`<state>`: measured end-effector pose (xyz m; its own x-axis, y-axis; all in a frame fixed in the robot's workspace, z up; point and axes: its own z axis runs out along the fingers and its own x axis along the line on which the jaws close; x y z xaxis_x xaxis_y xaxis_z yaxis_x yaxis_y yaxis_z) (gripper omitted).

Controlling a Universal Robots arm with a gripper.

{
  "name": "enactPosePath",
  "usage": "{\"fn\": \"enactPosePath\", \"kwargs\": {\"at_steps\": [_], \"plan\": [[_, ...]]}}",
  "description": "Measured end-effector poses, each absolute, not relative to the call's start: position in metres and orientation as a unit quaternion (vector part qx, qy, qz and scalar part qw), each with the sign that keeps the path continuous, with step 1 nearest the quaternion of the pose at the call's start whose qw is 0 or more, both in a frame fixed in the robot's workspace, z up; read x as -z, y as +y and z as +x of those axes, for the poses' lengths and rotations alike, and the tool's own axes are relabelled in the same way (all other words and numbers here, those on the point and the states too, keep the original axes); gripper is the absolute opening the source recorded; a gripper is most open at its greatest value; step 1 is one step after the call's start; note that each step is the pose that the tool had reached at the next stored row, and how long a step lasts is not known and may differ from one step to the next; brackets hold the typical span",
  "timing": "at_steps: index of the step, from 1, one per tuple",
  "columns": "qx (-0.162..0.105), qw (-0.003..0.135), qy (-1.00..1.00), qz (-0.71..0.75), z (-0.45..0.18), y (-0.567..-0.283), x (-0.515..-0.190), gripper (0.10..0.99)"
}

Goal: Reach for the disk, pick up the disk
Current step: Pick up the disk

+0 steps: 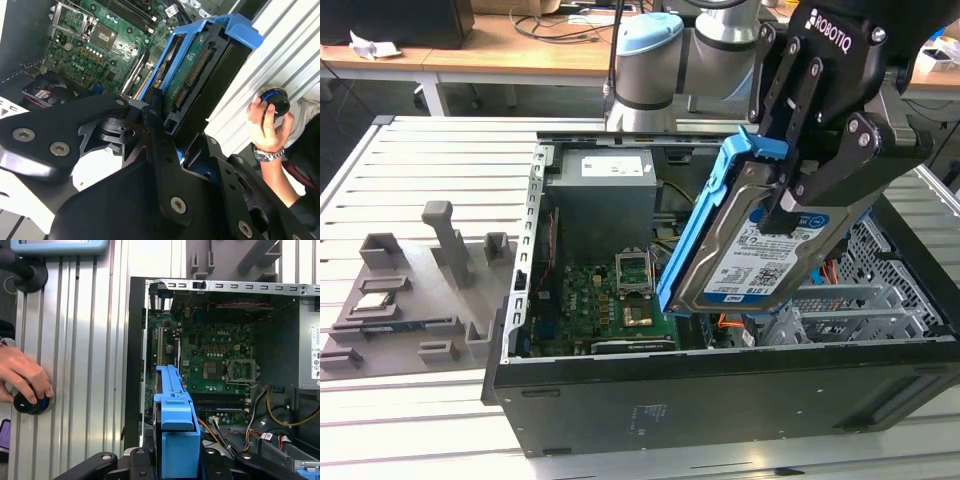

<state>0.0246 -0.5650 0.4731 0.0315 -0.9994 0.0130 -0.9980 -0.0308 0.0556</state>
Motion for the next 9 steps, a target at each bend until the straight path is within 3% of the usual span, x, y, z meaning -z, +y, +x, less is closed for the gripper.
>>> {"fn": "enactPosePath", "kwargs": {"at_steps": [9], "plan": [[0.015, 0.025, -0.696, 0.718, 0.0342, -0.5649, -0.4728, 0.365]]}}
